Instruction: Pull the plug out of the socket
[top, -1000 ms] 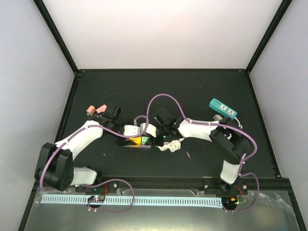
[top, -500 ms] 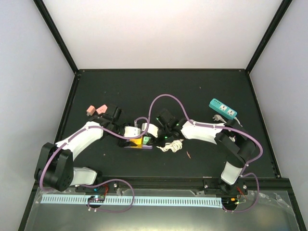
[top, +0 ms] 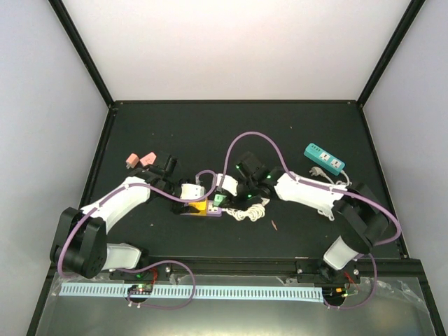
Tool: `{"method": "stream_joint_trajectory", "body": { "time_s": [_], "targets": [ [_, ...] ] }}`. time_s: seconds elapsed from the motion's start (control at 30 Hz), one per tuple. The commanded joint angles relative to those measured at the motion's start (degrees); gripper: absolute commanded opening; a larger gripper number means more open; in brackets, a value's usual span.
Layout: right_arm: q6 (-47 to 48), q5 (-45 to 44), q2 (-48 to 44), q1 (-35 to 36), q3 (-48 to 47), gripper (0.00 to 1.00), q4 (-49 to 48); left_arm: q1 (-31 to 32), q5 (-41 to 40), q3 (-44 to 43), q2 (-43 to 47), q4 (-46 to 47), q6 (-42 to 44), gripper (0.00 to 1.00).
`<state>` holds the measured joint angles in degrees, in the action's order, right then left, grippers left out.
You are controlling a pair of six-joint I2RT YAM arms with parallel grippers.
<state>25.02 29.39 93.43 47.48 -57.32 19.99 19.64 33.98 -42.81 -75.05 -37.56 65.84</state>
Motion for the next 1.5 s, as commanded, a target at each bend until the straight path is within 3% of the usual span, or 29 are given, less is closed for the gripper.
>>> {"method": "stream_joint_trajectory", "body": {
  "time_s": [0.0,0.6,0.77,1.0,1.1,1.33,1.47],
  "targets": [
    [-0.6,3.3,-3.8,-1.4,0.4,0.01,1.5,0.1,-4.9,1.6,-0.2,-0.8,0.4,0.19],
    [9.3,-0.6,-9.6,-30.4,-1.9,0.02,23.0,0.1,-2.7,-0.2,1.3,-1.6,-4.0,0.25],
    [8.1,3.1,-10.5,-30.8,-3.4,0.02,24.4,0.1,-1.8,-0.1,2.1,-0.7,-6.3,0.39],
    [4.3,9.7,-9.0,-30.6,-8.6,0.03,24.4,0.1,0.4,-4.0,6.4,-2.5,-13.3,0.76],
    [2.0,11.2,-6.8,-29.0,-12.8,0.03,24.0,0.0,1.0,-5.1,8.9,-3.1,-14.9,0.97],
    [-5.8,14.4,-2.0,-24.5,-20.0,0.02,20.2,0.0,0.8,-6.8,15.8,-0.7,-23.2,0.99],
    [-22.3,16.6,-2.1,-22.4,-19.0,0.03,9.3,0.0,-2.8,-5.3,21.7,11.5,-33.6,0.99]
  ]
}}
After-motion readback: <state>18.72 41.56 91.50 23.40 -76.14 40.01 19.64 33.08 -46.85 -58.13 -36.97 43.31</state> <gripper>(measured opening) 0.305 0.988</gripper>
